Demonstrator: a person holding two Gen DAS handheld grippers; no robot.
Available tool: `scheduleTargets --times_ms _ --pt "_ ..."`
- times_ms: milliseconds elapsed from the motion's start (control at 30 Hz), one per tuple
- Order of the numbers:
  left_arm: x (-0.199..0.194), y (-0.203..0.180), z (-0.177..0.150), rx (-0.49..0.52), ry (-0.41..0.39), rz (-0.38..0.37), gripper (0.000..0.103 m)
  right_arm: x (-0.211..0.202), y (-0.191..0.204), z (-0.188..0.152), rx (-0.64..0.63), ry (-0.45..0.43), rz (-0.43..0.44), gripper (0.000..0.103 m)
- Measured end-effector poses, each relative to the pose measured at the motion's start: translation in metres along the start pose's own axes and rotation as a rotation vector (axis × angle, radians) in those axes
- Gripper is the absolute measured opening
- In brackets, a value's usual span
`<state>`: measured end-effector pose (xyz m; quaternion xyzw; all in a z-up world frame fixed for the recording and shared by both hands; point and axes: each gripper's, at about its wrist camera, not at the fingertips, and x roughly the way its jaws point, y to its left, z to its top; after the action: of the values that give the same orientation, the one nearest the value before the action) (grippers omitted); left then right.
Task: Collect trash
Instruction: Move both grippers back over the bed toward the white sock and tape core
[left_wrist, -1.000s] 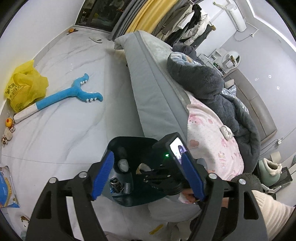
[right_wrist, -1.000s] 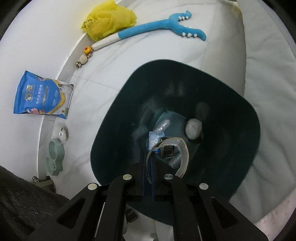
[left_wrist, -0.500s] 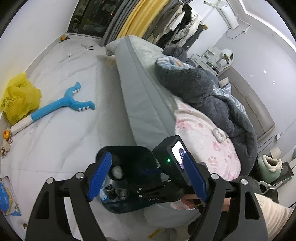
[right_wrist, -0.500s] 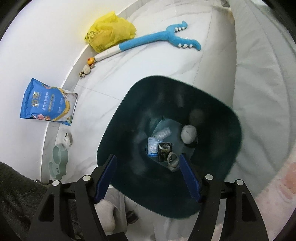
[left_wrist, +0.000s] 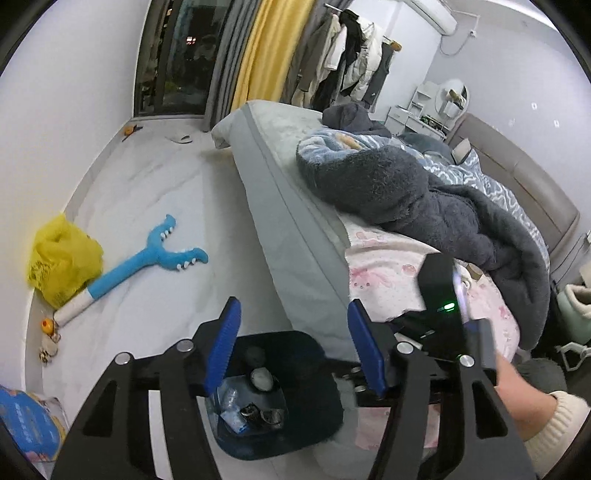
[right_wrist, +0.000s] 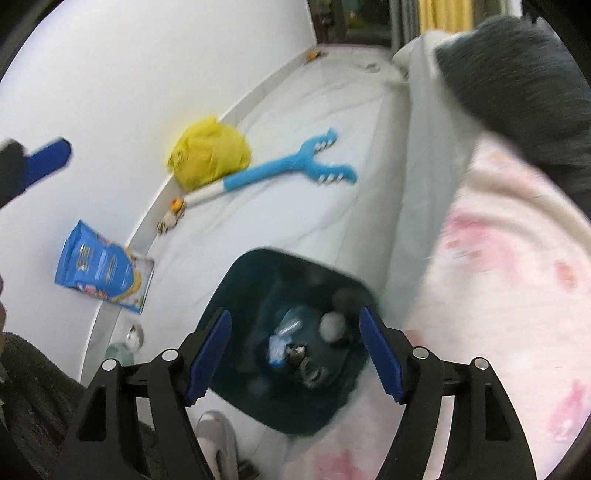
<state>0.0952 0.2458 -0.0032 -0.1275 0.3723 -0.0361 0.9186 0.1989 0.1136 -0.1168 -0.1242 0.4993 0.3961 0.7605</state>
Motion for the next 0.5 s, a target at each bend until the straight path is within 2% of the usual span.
scheduleTargets --times_ms 300,500 --pt "0.029 -0.053 0.008 0.097 0.017 -0.031 0.063 -0.061 -0.058 -0.006 0.094 -0.161 -0.058 0.077" --pt "0.051 -0.092 0.009 0.156 0.034 -0.054 0.063 -0.092 -0.09 -0.015 0.127 -0.23 -0.114 0.079"
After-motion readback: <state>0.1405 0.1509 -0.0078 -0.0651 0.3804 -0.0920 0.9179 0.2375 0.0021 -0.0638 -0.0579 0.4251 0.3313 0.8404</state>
